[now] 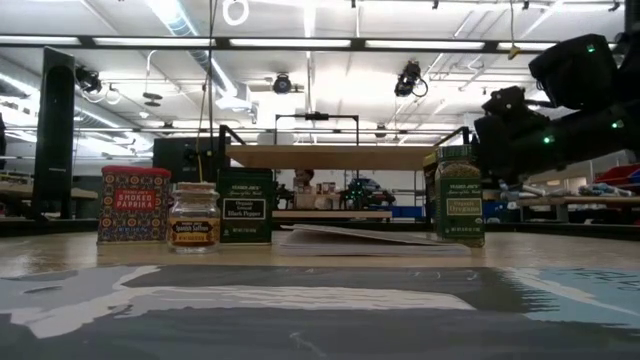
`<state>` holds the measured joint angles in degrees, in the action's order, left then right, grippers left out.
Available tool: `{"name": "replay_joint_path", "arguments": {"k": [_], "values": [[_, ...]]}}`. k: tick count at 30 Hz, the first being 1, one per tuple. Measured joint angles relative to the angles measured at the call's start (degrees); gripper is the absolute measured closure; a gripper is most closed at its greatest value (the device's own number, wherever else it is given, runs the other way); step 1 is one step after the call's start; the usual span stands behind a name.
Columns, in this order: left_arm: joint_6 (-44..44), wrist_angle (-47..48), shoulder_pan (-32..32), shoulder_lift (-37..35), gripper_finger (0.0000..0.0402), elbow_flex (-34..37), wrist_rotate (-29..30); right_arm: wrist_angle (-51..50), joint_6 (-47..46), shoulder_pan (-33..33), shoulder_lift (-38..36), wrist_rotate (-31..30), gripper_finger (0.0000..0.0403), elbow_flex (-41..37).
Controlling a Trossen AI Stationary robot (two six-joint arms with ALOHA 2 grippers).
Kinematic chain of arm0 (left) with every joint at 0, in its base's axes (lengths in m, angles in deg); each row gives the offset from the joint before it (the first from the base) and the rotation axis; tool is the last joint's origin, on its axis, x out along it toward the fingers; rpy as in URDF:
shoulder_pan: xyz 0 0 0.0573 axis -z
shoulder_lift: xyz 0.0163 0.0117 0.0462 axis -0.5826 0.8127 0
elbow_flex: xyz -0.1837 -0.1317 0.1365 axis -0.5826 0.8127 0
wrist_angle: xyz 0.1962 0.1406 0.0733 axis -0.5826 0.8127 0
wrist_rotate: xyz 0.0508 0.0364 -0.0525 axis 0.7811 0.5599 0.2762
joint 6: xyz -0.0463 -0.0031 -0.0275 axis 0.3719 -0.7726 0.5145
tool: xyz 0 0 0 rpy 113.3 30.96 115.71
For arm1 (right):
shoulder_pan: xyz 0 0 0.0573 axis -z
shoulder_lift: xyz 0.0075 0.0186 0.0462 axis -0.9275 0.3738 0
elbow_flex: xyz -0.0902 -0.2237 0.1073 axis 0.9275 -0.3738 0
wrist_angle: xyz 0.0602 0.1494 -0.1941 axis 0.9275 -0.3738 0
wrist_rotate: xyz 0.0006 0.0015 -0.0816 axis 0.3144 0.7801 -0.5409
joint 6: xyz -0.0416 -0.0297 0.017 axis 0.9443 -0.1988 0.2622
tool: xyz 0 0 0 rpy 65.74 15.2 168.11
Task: Shelf spices
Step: Remove the yellow seasoning bottle on the shelf
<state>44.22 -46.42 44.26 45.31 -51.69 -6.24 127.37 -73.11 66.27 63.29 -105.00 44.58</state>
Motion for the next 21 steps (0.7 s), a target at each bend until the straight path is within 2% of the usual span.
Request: {"name": "replay_joint_path", "arguments": {"k": [7, 14, 21], "values": [[0.0, 0.0, 0.0, 0.0, 0.0096, 0.0, 0.0, 6.2, -0.5, 0.1, 3.9, 1.9, 0.0164, 0.0], [-0.1, 0.1, 0.0, 0.0, 0.0096, 0.0, 0.0, 8.8, -0.2, 0.1, 3.8, 1.9, 0.0123, 0.0], [-0.1, 0.4, 0.0, 0.0, 0.0096, 0.0, -0.1, 9.7, 0.6, 0.1, 2.8, 1.7, 0.0115, 0.0]]}}
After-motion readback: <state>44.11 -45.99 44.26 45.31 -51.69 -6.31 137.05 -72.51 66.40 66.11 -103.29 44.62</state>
